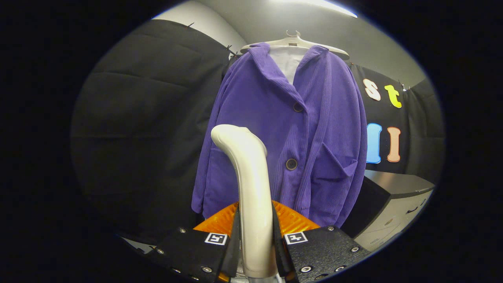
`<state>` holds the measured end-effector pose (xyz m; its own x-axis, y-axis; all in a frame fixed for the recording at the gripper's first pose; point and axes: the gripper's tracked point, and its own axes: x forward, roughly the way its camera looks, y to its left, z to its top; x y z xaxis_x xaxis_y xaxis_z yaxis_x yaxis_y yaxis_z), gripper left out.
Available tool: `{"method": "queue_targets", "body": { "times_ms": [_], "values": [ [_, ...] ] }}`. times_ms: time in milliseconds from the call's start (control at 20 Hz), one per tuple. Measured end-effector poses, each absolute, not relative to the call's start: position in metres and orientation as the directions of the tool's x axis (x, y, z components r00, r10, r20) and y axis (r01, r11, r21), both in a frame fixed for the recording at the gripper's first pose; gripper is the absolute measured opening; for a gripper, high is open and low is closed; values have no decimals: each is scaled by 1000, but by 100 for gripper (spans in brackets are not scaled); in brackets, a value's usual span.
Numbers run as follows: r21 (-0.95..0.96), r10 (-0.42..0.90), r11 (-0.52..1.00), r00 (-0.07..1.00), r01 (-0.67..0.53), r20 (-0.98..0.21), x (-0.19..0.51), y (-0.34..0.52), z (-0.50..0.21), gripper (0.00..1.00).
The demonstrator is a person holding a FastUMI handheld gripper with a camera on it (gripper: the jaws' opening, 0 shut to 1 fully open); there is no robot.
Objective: Iron the clothes twice with a garment steamer, once on the left side and once on the right side.
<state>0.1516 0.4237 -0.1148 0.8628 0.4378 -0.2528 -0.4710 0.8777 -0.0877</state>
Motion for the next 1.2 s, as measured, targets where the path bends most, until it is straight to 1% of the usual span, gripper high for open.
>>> {"method": "queue_targets", "body": {
  "times_ms": [400,900,1050,1200],
  "values": [
    [-88,412,882,849,-463,-329,126,415,-173,38],
    [-83,401,860,768,-503,-499,75,407,-257,39],
    [-57,403,865,758,-498,-513,68,394,-255,39],
    [-23,411,878,777,-478,-476,69,372,-228,38]
  ]
}}
